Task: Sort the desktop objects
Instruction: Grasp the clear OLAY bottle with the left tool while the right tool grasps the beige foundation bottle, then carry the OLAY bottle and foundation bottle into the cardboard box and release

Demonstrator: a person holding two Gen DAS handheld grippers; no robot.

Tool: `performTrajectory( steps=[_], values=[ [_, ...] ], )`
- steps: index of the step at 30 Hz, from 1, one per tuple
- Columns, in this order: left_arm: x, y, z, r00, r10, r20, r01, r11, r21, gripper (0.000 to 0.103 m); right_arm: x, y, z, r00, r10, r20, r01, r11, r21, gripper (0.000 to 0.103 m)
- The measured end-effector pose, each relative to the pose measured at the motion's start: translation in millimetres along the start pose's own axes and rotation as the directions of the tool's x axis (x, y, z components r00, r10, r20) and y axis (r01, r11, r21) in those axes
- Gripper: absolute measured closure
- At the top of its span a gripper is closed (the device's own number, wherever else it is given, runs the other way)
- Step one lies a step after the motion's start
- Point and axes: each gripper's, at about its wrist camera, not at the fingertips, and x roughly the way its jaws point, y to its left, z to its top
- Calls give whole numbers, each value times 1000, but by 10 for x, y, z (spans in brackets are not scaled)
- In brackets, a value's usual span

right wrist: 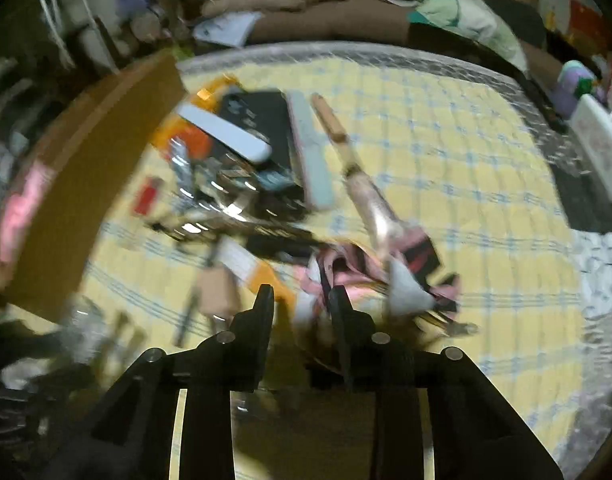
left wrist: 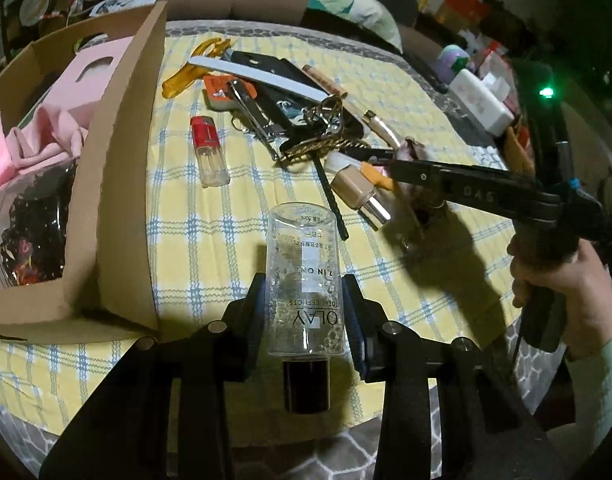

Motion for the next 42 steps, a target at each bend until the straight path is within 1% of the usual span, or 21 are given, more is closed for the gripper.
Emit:
performTrajectory(
  steps=[1,3,4,7,10,11,12,13,15,17,20,23,26,28,29,31,34,37,40,42],
  values=[
    [-9,5,11,1000,-3,3,3,1000,-3,69,-25,36,14,998,69,11,-69,998,-1,72],
    [-40,19,37,1000,-12,12,12,1000,-10,69,-37,143,28,990,143,10,-143,989,-28,72],
    [-55,27,47,1000,-16,14,17,1000,-13,69,-16,233,26,990,138,0,-137,989,-62,72],
    [-140,36,74,999,-35,32,35,999,-22,69,147,435,-4,998,61,-35,-65,986,-152,63],
    [-241,49,98,997,-50,52,51,998,-26,69,347,515,-70,998,15,-65,-27,983,-184,64],
    [-285,61,108,997,-57,57,59,998,-27,69,361,534,-72,999,16,-47,-25,982,-189,65],
    [-341,81,122,996,-63,67,66,997,-32,69,356,527,-66,999,18,-38,-25,982,-187,72],
    [-382,99,139,995,-69,73,72,997,-36,69,358,534,-39,999,7,-37,-13,984,-177,81],
    [-522,186,203,992,-82,96,87,995,-51,69,305,514,-9,999,27,-22,-30,989,-148,81],
    [-726,322,296,988,-85,131,94,993,-68,69,184,506,58,998,58,16,-56,992,-112,81],
    [-1007,610,474,981,-37,188,57,993,-106,69,-82,546,199,990,118,82,-113,992,-60,81],
    [-1158,1004,668,975,6,222,37,982,-186,69,-334,731,408,970,194,149,-192,981,-33,81],
    [-1105,1290,811,974,65,217,-13,972,-236,69,-489,1058,575,939,285,194,-286,958,-22,81],
    [-1015,1426,876,977,78,199,-25,966,-256,69,-445,1320,651,923,332,194,-334,942,-21,81],
    [-944,1504,909,979,91,183,-39,963,-267,69,-414,1414,670,919,346,188,-347,937,-27,81],
    [-822,1625,936,981,105,160,-56,957,-283,69,-264,1639,699,924,347,158,-345,938,-44,81],
    [-636,1781,899,989,86,122,-42,944,-327,69,3,1906,721,931,344,117,-340,939,-55,81],
    [-521,1867,864,991,92,92,-54,934,-352,69,209,2110,785,941,322,106,-314,946,-86,81],
    [-480,1987,852,993,74,90,-33,920,-391,69,347,2146,836,952,289,104,-277,954,-113,81],
    [-439,2052,848,994,64,83,-24,911,-411,69,410,2159,842,953,284,108,-270,954,-129,81]
  ],
)
